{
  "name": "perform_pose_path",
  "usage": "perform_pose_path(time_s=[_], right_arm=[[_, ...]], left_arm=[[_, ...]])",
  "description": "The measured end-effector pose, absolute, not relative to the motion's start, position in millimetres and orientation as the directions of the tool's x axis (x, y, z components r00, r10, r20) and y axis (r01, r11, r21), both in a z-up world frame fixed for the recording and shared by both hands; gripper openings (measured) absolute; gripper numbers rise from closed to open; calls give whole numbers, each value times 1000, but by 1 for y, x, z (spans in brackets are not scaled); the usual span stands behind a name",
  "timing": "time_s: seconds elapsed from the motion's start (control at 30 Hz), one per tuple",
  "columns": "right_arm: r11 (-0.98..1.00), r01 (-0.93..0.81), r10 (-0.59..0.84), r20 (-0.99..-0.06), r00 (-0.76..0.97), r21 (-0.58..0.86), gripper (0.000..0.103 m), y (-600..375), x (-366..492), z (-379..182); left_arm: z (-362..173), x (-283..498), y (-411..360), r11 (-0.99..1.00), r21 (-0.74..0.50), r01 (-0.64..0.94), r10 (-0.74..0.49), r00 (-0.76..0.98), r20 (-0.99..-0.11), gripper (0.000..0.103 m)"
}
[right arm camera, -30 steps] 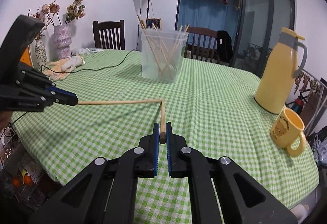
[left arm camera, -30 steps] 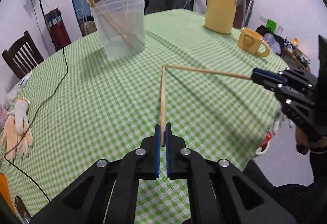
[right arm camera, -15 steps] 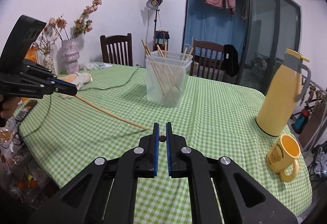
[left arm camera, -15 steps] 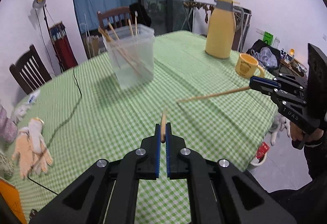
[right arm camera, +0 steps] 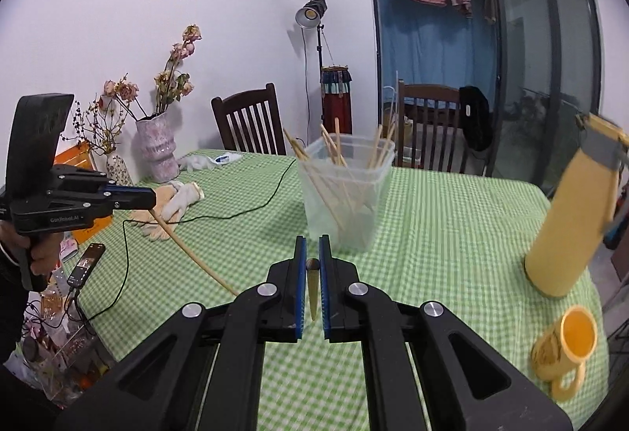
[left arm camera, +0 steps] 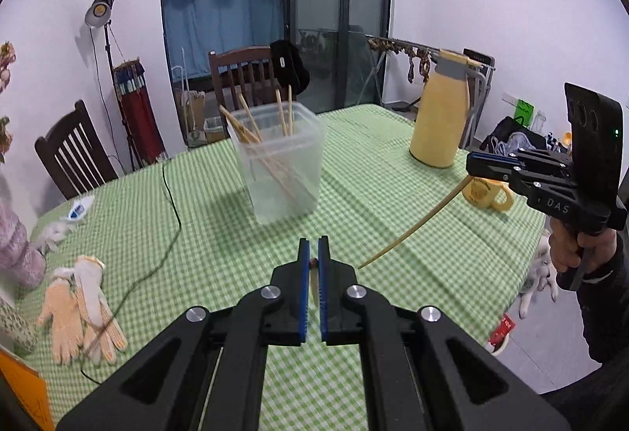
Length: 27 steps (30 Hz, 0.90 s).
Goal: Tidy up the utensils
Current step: 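Carry the left tool's stick over the clear container while the right tool carries its stick, then lower the left tool's stick into the container and open while the right tool releases its stick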
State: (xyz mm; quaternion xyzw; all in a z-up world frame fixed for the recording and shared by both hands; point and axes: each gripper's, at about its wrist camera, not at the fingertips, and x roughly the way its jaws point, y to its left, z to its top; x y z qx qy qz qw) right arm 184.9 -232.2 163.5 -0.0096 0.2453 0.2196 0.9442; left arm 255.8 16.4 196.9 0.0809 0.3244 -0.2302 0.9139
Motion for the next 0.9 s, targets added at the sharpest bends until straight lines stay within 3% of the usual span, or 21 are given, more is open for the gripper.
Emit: perform_pose_path(time_s=[0.2,0.53,0.67,0.9], right_arm=[[900,-435,402,-422,812,21,6,-223,206,214],[901,-433,407,-302,862,-23,6,-214,274,319],[910,-415,386,-331,861,-18,6,-208,323,319],[926,-373,356,-463,812,59,6,-207,406,260]], left_arm=[[251,283,17,885,30,464,-364,731,-577,1],[383,345,21,903,23,428,-383,830,-405,1],[392,386,16,905,26,424,-376,827,-417,1],[333,464,5,916,30,399,-321,778,-540,1]])
